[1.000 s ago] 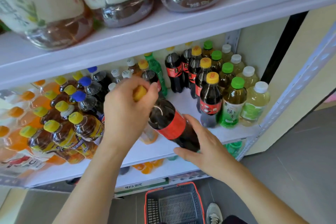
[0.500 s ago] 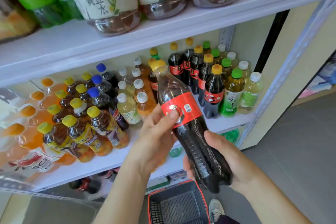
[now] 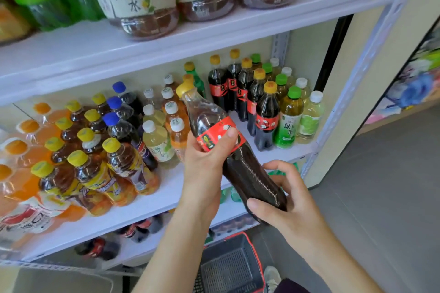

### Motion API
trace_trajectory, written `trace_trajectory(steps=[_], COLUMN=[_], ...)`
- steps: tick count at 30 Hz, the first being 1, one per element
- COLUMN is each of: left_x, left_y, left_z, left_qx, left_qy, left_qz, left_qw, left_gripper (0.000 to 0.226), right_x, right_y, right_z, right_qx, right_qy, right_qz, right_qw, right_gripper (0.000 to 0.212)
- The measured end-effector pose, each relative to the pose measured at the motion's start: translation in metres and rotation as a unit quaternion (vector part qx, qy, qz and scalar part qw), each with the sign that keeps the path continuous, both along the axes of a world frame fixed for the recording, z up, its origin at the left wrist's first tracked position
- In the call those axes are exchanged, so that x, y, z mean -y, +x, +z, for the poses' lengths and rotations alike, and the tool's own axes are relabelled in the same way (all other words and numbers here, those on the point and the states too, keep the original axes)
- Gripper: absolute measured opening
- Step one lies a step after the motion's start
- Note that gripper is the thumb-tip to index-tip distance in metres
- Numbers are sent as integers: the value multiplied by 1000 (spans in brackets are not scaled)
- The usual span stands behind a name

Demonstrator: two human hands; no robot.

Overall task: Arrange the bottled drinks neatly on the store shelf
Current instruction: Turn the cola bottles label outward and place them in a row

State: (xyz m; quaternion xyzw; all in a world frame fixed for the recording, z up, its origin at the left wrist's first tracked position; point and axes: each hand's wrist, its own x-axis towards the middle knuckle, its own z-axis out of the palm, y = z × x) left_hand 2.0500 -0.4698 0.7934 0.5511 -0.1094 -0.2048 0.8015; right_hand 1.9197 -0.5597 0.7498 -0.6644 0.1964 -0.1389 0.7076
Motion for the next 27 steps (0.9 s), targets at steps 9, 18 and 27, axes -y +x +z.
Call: trace_trajectory(steps=[9,18,27], left_x=[29,62,60], left_y=[4,5,17], left_z=[-6,-3,5], left_qx=[-136,-64,-55], left_qy=[-139,-73,-89], left_qz=[-125,40,54], left_qw=[973,995,993], left_gripper=[52,83,75], right_x=[47,87,100], right_y=[6,20,27], right_z=[16,-6,-3], right_qx=[-13,2,24], right_qy=[418,352,247], right_qz=[156,91,91], right_qw=[895,932,965], right_gripper=[57,35,63])
